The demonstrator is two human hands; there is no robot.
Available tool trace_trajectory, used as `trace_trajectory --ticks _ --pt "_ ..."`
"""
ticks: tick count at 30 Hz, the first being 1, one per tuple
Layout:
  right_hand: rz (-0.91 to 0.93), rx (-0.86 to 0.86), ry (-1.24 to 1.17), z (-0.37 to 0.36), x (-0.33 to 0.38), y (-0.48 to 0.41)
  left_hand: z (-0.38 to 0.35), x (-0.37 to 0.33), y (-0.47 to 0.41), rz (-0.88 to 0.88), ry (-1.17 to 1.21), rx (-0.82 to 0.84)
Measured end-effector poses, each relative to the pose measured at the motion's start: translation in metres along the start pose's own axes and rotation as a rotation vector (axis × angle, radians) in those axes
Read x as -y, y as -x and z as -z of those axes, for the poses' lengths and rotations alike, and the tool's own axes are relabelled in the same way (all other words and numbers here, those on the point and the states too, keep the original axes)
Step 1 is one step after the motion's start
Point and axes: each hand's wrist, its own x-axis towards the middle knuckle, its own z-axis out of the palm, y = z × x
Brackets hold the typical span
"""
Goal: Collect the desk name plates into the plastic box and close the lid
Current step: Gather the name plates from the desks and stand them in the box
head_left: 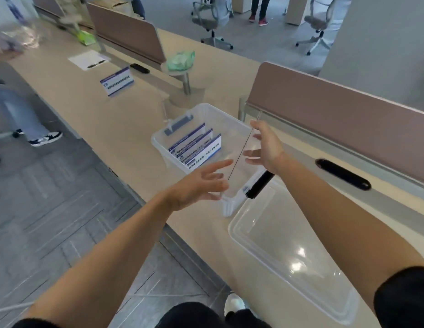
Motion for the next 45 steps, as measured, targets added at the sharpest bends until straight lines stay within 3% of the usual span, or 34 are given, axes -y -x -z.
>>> trace_trajectory --ticks 6,12,16,20,28,32,35,39,45 --pt "-0.041 -0.046 -0.031 -0.043 0.002 -0.049 0.062 0.008 -0.031 -0.082 -0.094 -0.146" --pt "-0.081 -0.099 -0.114 -0.07 0.01 -0.075 0.131 0.014 -0.072 -0.125 -0.188 0.034" --pt "-0.093 -0.151 -0.147 -0.081 0.017 -0.087 0.176 0.015 -0.093 -0.059 -0.23 0.161" --pt "-0.145 -0.241 -0.144 -0.076 -0.003 -0.105 0.213 0.018 -0.117 -0.115 -0.599 0.171" --pt "-0.292 -0.274 -0.165 -0.063 -0.074 -0.184 0.27 0.051 -0.177 -0.263 -1.114 -0.282" --pt "-0.352 -0.284 -0.122 -0.069 -0.099 -0.209 0.293 0.061 -0.195 -0.31 -1.469 -0.194" --pt "-0.369 -0.288 -0.066 -0.072 -0.113 -0.224 0.301 0.06 -0.205 -0.371 -1.472 -0.221" --pt "-0.366 -0.3 -0.06 -0.069 -0.124 -0.227 0.302 0.063 -0.209 -0.224 -1.352 -0.241" --pt "-0.471 -0.294 -0.131 -0.066 -0.133 -0.189 0.305 0.065 -0.213 -0.193 -1.406 -0.173"
